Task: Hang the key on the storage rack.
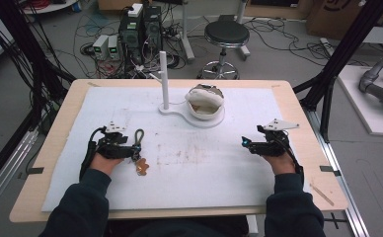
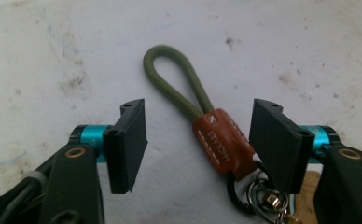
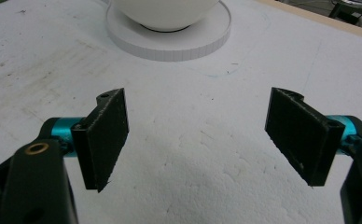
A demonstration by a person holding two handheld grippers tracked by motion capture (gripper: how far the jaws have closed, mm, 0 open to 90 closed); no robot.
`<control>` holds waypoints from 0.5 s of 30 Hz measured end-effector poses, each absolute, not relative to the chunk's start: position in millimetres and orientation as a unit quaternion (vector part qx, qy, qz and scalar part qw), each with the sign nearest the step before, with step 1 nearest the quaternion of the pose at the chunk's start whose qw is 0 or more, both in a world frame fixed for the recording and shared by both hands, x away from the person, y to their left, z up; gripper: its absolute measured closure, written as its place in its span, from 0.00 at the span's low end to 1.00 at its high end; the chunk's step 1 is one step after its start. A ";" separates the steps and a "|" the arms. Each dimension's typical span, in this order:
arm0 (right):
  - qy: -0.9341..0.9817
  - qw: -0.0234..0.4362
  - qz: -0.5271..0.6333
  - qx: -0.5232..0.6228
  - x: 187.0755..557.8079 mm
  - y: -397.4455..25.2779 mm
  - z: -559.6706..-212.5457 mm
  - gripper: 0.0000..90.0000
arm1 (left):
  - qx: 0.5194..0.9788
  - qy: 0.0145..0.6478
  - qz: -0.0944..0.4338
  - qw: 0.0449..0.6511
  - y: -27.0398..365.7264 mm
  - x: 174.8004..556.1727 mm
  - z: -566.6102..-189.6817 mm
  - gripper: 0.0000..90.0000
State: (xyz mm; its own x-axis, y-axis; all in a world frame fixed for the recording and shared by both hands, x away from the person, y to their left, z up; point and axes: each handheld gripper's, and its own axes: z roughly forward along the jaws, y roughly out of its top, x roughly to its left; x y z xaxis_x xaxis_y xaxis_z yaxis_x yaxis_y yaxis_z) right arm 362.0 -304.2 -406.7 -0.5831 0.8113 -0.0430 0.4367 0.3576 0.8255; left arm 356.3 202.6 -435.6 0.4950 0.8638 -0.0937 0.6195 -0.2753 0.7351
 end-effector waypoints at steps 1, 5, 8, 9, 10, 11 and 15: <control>0.792 0.229 0.407 0.394 362.1 -304.2 -407.2 0.24 | 0.781 0.477 0.162 0.370 202.3 356.2 -436.0 0.47; 0.794 0.225 0.405 0.394 362.9 -304.1 -408.4 0.24 | 0.791 0.470 0.148 0.363 196.4 356.8 -439.3 0.49; 0.794 0.224 0.405 0.393 363.0 -304.3 -408.7 0.24 | 0.809 0.452 0.165 0.339 186.5 355.1 -441.0 0.47; 0.795 0.225 0.403 0.393 362.9 -304.4 -408.7 0.24 | 0.812 0.447 0.174 0.331 184.4 354.6 -440.7 0.49; 0.796 0.225 0.403 0.392 363.1 -304.6 -409.0 0.25 | 0.813 0.446 0.176 0.331 183.6 354.4 -440.7 0.50; 0.796 0.225 0.402 0.392 363.3 -304.3 -409.2 0.25 | 0.813 0.444 0.174 0.334 183.4 354.1 -440.5 0.54; 0.798 0.224 0.401 0.391 363.2 -302.7 -409.4 0.26 | 0.820 0.431 0.172 0.336 180.7 352.3 -439.6 0.72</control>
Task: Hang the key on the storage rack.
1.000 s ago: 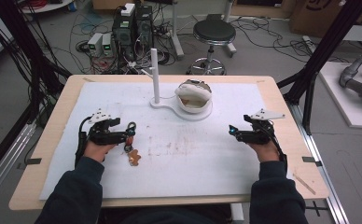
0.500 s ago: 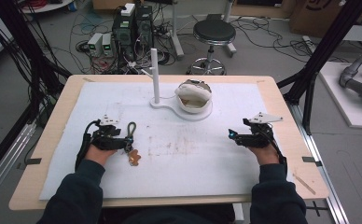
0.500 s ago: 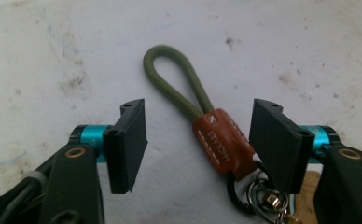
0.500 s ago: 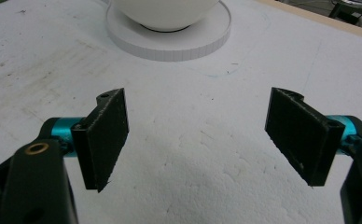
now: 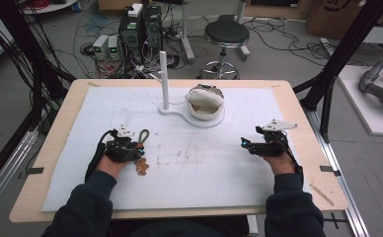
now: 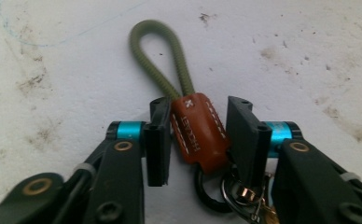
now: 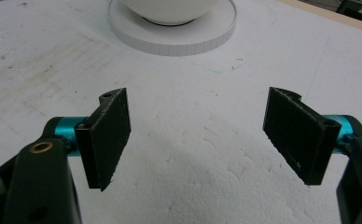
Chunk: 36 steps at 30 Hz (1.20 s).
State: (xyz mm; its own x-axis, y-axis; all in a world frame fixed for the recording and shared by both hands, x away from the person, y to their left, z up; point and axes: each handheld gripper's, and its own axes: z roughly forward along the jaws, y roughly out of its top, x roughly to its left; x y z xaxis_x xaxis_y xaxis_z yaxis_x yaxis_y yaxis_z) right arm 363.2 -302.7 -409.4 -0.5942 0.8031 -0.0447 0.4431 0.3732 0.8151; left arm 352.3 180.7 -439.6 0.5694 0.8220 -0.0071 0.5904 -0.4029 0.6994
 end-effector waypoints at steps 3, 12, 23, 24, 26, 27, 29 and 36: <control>0.799 0.225 0.401 0.388 363.6 -302.8 -409.5 0.26 | 0.820 0.430 0.173 0.337 179.2 352.2 -439.4 0.77; 0.795 0.226 0.405 0.390 363.0 -304.4 -408.4 0.26 | 0.784 0.450 0.141 0.404 186.4 355.4 -432.5 0.79; 0.789 0.229 0.410 0.396 360.7 -307.6 -406.5 0.27 | 0.694 0.397 0.227 0.556 204.1 344.8 -388.7 0.79; 0.788 0.231 0.411 0.396 360.7 -308.3 -406.3 0.27 | 0.691 0.394 0.231 0.561 204.5 345.9 -384.8 0.79; 0.785 0.231 0.415 0.398 360.3 -309.6 -405.3 0.27 | 0.687 0.391 0.238 0.565 205.5 349.6 -377.6 0.79; 0.782 0.230 0.419 0.400 360.3 -310.0 -404.9 0.27 | 0.684 0.391 0.240 0.567 205.9 351.3 -374.2 0.79; 0.779 0.233 0.421 0.402 360.3 -311.2 -404.0 0.27 | 0.681 0.387 0.245 0.571 205.6 355.4 -367.0 0.79; 0.779 0.231 0.423 0.401 360.5 -310.6 -404.0 0.27 | 0.679 0.363 0.265 0.581 198.3 368.1 -334.7 0.79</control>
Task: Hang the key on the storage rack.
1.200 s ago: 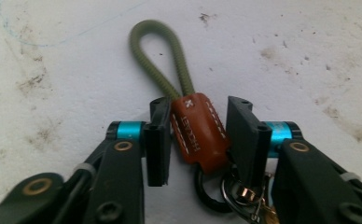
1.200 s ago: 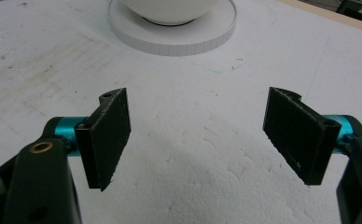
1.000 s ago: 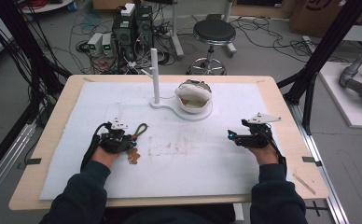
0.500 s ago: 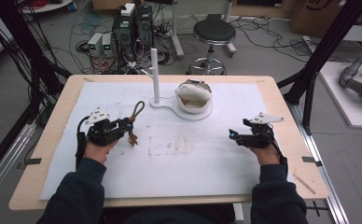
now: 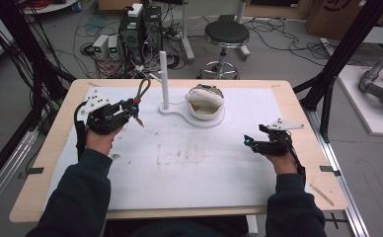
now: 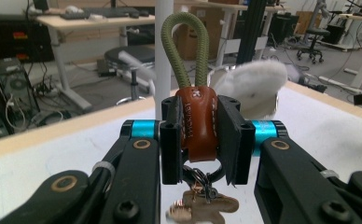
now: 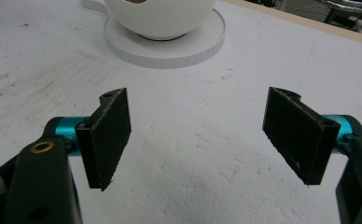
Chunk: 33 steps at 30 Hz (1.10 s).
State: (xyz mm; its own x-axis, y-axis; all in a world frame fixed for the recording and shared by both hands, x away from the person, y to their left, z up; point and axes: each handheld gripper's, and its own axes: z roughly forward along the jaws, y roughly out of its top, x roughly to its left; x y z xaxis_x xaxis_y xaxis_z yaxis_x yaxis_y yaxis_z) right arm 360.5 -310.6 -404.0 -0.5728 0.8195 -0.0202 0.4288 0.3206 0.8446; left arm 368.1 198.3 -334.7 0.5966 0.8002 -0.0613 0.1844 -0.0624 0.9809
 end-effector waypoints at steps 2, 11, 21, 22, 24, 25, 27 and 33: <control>0.779 0.230 0.423 0.401 360.6 -310.3 -404.0 0.27 | 0.680 0.357 0.267 0.583 194.5 373.3 -326.8 0.79; 0.780 0.229 0.423 0.400 360.5 -310.4 -403.9 0.27 | 0.705 0.352 0.269 0.553 167.9 400.5 -317.2 0.79; 0.781 0.227 0.424 0.398 360.9 -310.9 -404.7 0.27 | 0.720 0.369 0.277 0.518 153.8 422.2 -322.4 0.79; 0.781 0.227 0.424 0.398 360.9 -310.8 -404.8 0.27 | 0.721 0.370 0.278 0.515 152.0 423.6 -323.4 0.79; 0.782 0.226 0.424 0.398 360.7 -310.6 -404.8 0.27 | 0.724 0.375 0.277 0.509 149.2 427.2 -327.1 0.79; 0.782 0.226 0.423 0.398 360.7 -310.5 -404.9 0.27 | 0.727 0.379 0.275 0.502 148.5 429.7 -329.6 0.79; 0.783 0.225 0.423 0.397 360.7 -310.3 -405.0 0.27 | 0.733 0.388 0.271 0.489 147.6 435.3 -335.4 0.79; 0.784 0.222 0.421 0.398 361.1 -309.8 -405.9 0.27 | 0.737 0.391 0.265 0.483 142.9 440.9 -342.9 0.78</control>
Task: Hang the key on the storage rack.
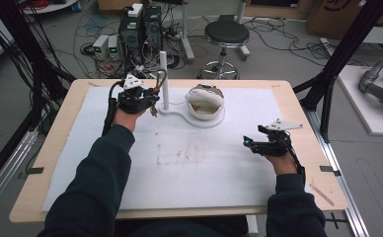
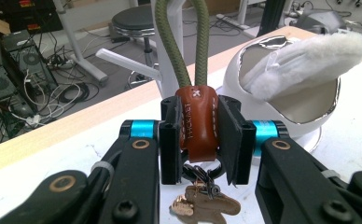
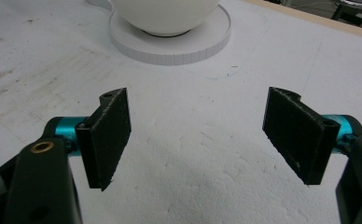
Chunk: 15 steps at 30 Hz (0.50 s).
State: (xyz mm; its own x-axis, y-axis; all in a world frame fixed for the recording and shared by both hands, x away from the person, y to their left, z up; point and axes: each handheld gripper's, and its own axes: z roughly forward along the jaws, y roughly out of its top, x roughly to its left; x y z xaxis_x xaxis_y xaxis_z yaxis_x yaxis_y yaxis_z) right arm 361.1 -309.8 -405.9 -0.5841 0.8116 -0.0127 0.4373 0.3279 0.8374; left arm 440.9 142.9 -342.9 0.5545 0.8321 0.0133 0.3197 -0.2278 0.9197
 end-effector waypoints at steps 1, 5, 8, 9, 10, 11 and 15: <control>0.784 0.222 0.421 0.398 361.3 -310.1 -406.1 0.27 | 0.739 0.390 0.262 0.483 142.7 441.7 -344.1 0.77; 0.784 0.222 0.421 0.398 360.8 -310.3 -406.0 0.27 | 0.738 0.396 0.253 0.484 144.8 441.6 -349.4 0.59; 0.785 0.224 0.419 0.398 360.5 -311.1 -406.1 0.27 | 0.730 0.405 0.247 0.493 151.8 438.8 -353.8 0.52; 0.784 0.224 0.420 0.398 360.5 -311.2 -406.2 0.27 | 0.727 0.406 0.242 0.498 155.6 437.8 -355.5 0.49; 0.784 0.224 0.420 0.398 360.5 -311.2 -406.4 0.27 | 0.724 0.406 0.236 0.505 159.3 436.9 -357.7 0.42; 0.785 0.224 0.419 0.398 360.2 -311.1 -406.2 0.27 | 0.723 0.411 0.224 0.508 163.2 436.1 -360.2 0.33; 0.785 0.219 0.422 0.398 359.8 -310.5 -406.3 0.27 | 0.714 0.405 0.207 0.533 178.3 424.6 -367.9 0.20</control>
State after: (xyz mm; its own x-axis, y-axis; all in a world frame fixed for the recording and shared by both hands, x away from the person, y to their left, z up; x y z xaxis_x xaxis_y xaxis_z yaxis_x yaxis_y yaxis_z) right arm 359.8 -310.5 -406.3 -0.5875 0.8092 -0.0087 0.4385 0.3274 0.8370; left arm 424.6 178.3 -367.9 0.5865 0.7985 -0.1360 0.3573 -0.1044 0.9281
